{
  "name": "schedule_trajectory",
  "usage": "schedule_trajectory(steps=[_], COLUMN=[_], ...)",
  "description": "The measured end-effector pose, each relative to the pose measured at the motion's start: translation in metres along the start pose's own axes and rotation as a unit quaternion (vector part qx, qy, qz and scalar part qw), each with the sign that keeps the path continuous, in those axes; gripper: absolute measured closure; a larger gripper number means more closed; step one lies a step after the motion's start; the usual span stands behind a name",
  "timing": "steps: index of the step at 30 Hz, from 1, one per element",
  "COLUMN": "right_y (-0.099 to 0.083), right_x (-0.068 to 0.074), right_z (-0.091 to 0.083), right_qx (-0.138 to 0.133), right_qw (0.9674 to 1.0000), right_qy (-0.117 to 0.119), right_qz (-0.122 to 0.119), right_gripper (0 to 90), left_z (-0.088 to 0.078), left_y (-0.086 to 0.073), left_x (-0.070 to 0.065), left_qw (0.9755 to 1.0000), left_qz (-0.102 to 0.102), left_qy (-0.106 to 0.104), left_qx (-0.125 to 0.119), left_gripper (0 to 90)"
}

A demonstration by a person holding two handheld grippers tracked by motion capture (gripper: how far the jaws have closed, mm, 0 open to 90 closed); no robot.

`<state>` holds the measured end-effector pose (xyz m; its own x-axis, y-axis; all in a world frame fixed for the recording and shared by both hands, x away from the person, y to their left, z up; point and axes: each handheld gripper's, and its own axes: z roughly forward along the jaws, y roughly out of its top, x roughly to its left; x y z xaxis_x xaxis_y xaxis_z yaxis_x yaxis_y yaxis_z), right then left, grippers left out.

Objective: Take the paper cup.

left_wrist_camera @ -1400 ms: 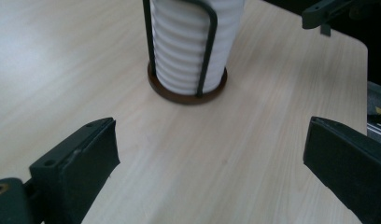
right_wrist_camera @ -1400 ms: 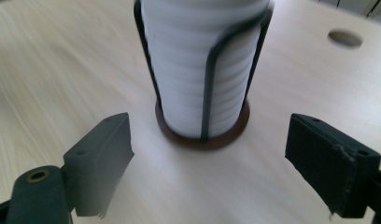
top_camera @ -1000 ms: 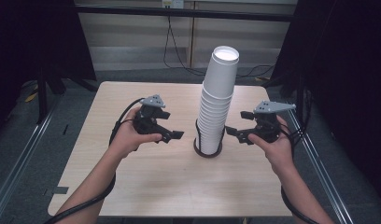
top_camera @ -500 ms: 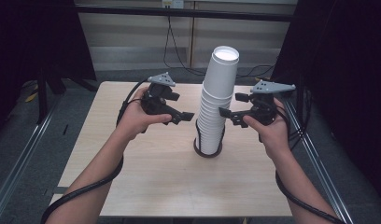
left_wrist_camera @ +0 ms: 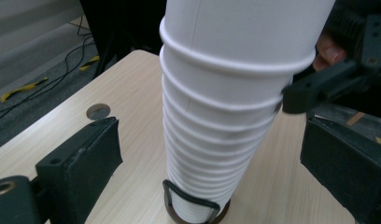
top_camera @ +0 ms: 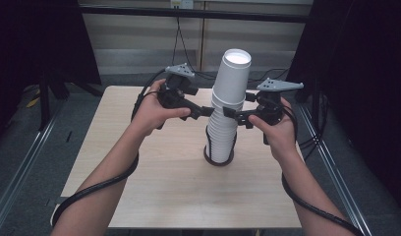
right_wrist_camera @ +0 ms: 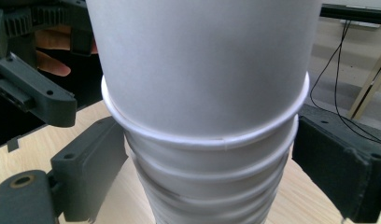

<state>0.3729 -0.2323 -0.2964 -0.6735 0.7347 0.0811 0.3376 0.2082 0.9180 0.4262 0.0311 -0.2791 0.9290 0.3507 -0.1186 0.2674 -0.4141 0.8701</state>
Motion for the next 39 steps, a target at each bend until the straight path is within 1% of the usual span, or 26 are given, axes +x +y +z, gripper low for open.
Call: schedule_trajectory(steps=[2,3,4,8,9,12,13,14,15,17,21,22,27,32,35,39], right_y=[0.0,0.0,0.0,0.0,0.0,0.0,0.0,-0.001,-0.001,-0.001,-0.002,-0.002,-0.001,-0.002,-0.002,-0.002], right_x=[0.0,0.0,0.0,0.0,0.0,0.001,0.001,0.0,0.0,0.0,0.0,0.0,0.0,0.0,0.0,0.0], right_z=[0.0,0.0,0.0,0.001,0.001,0.001,0.001,0.001,0.001,0.001,0.0,0.0,0.001,0.001,0.001,0.001], right_qx=[-0.002,-0.002,-0.003,-0.003,-0.003,-0.005,-0.005,-0.007,-0.007,-0.009,-0.009,-0.01,-0.01,-0.013,-0.013,-0.013], right_qw=[1.0,1.0,1.0,1.0,1.0,1.0,1.0,1.0,1.0,1.0,1.0,1.0,0.9999,0.9999,0.9999,0.9999], right_qy=[0.0,0.0,0.001,0.001,0.001,0.0,0.0,0.001,0.001,0.001,0.001,0.001,0.002,0.001,0.0,-0.001], right_qz=[-0.001,-0.001,0.001,-0.001,-0.001,-0.001,-0.001,-0.001,-0.001,-0.001,-0.001,-0.001,-0.004,-0.004,-0.004,-0.004], right_gripper=[9.2,9.2,9.2,9.4,9.4,9.4,9.5,9.5,9.5,9.4,9.5,9.4,9.4,9.4,9.4,9.5], left_z=[0.003,0.003,0.005,0.009,0.011,0.016,0.018,0.023,0.023,0.031,0.037,0.038,0.045,0.049,0.05,0.05], left_y=[0.009,0.009,0.014,0.019,0.021,0.026,0.028,0.03,0.03,0.031,0.031,0.031,0.033,0.035,0.035,0.035], left_x=[-0.002,-0.002,-0.004,-0.005,-0.005,-0.006,-0.006,-0.007,-0.007,-0.008,-0.008,-0.008,-0.009,-0.011,-0.011,-0.011], left_qw=[1.0,1.0,0.9999,0.9998,0.9997,0.9997,0.9996,0.9997,0.9997,0.9994,0.9992,0.9992,0.9994,0.9991,0.9991,0.9991], left_qz=[0.002,0.002,0.003,0.002,0.005,0.0,-0.003,0.0,0.0,-0.006,-0.012,-0.014,-0.009,-0.001,0.001,0.004], left_qy=[-0.005,-0.005,-0.009,-0.016,-0.016,-0.019,-0.02,-0.018,-0.018,-0.024,-0.025,-0.026,-0.018,-0.016,-0.015,-0.007], left_qx=[-0.006,-0.006,-0.01,-0.015,-0.016,-0.018,-0.019,-0.017,-0.017,-0.022,-0.03,-0.028,-0.028,-0.039,-0.04,-0.041], left_gripper=[4.5,4.4,4.1,3.1,3.1,2.2,1.7,1.3,1.0,0.1,0.0,0.0,0.0,1.3,1.7,3.8])
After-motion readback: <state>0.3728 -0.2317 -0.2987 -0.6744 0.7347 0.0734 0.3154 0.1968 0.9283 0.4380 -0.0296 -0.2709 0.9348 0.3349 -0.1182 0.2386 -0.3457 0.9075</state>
